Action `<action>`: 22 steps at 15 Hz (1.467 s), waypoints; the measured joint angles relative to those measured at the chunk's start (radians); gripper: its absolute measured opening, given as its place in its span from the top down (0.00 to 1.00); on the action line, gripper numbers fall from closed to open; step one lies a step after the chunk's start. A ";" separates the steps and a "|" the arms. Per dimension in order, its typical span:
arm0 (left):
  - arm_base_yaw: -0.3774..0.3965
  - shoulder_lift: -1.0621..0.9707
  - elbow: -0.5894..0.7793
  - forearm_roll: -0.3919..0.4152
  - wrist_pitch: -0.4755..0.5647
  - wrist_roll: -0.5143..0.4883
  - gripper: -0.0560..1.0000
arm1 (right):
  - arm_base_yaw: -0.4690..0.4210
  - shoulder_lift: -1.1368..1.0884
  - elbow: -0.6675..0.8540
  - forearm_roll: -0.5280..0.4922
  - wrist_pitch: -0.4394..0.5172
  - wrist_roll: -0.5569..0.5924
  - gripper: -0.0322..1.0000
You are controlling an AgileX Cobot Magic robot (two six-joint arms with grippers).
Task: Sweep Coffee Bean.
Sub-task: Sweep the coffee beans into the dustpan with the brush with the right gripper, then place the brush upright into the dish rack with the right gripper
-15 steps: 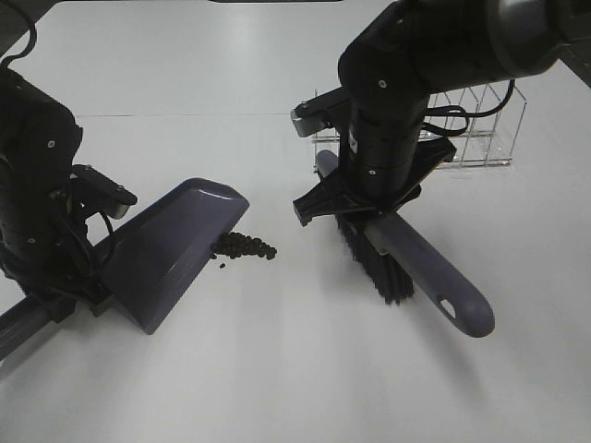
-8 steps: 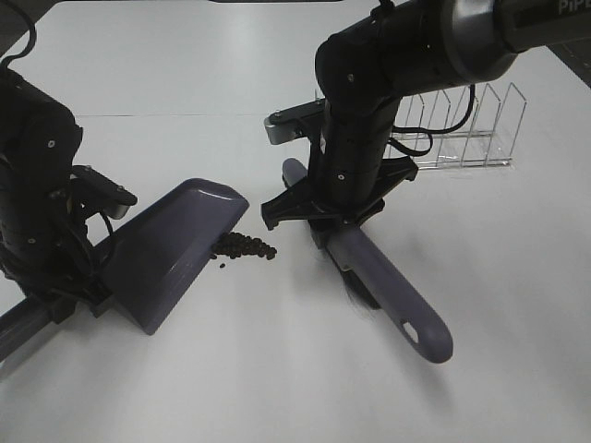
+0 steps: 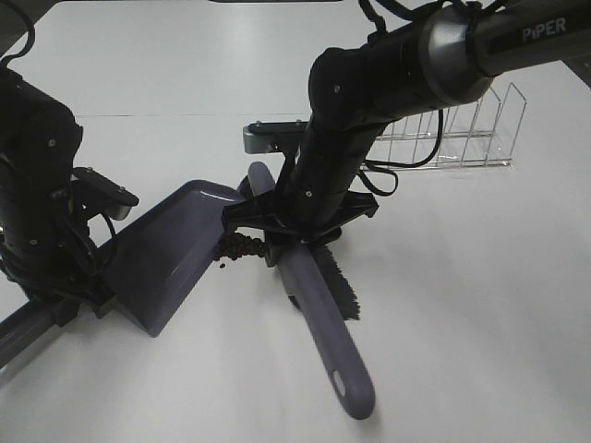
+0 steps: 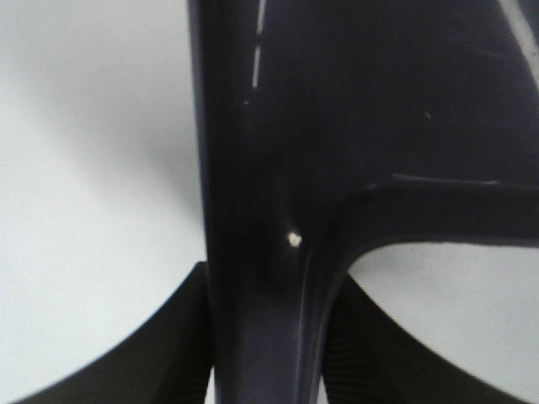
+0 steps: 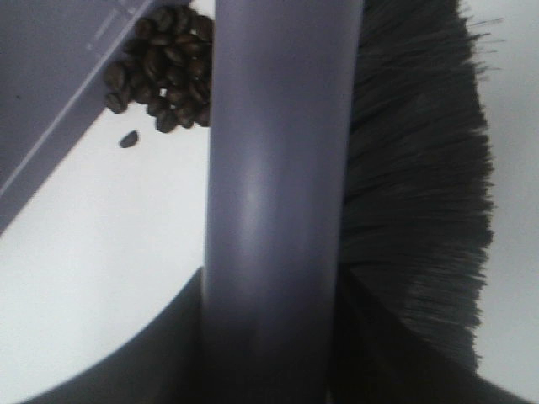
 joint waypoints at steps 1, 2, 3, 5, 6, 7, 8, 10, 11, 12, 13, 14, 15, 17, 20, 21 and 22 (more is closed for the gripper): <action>0.000 0.000 0.000 -0.007 -0.001 0.008 0.64 | 0.000 0.008 -0.001 0.068 -0.015 -0.030 0.67; 0.000 0.000 0.000 -0.015 -0.001 0.012 0.64 | 0.000 0.019 -0.007 0.130 -0.029 -0.060 0.67; 0.000 0.000 0.000 -0.020 -0.001 0.014 0.64 | 0.000 0.030 -0.020 0.188 -0.033 -0.090 0.67; 0.000 0.000 0.000 -0.022 -0.001 0.014 0.64 | 0.000 0.059 -0.079 0.308 -0.038 -0.139 0.67; 0.000 0.000 0.000 -0.023 -0.001 0.014 0.64 | 0.000 0.072 -0.105 0.345 -0.039 -0.155 0.67; 0.000 0.003 0.000 -0.024 -0.001 0.014 0.64 | 0.000 0.083 -0.132 0.379 -0.039 -0.173 0.67; 0.000 0.006 0.000 -0.027 -0.001 0.014 0.64 | 0.000 0.090 -0.153 0.400 -0.042 -0.179 0.67; 0.000 0.011 0.000 -0.031 -0.003 0.014 0.64 | 0.000 0.097 -0.206 0.409 -0.046 -0.188 0.67; 0.000 0.011 0.000 -0.032 -0.003 0.015 0.64 | 0.000 0.100 -0.224 0.410 -0.047 -0.191 0.67; 0.000 0.011 0.000 -0.034 -0.005 0.019 0.64 | 0.000 0.102 -0.257 0.410 -0.045 -0.200 0.67; 0.000 0.011 0.000 -0.039 -0.005 0.021 0.64 | -0.005 0.102 -0.303 0.409 -0.028 -0.211 0.67; 0.000 0.011 0.000 -0.039 -0.005 0.022 0.64 | -0.017 0.101 -0.350 0.403 0.008 -0.223 0.67; 0.000 0.011 0.000 -0.039 -0.005 0.022 0.64 | -0.031 0.097 -0.382 0.389 0.044 -0.225 0.67; 0.000 0.011 0.000 -0.039 -0.005 0.019 0.64 | -0.072 0.065 -0.407 0.339 0.089 -0.225 0.67; 0.003 0.011 0.000 -0.046 -0.005 -0.023 0.64 | -0.132 -0.066 -0.410 0.201 0.152 -0.226 0.67; 0.007 0.011 0.000 -0.052 -0.005 -0.030 0.64 | -0.133 -0.083 -0.410 0.175 0.173 -0.226 0.67; 0.023 0.011 -0.002 -0.063 -0.005 -0.047 0.64 | -0.133 -0.109 -0.410 0.117 0.218 -0.222 0.67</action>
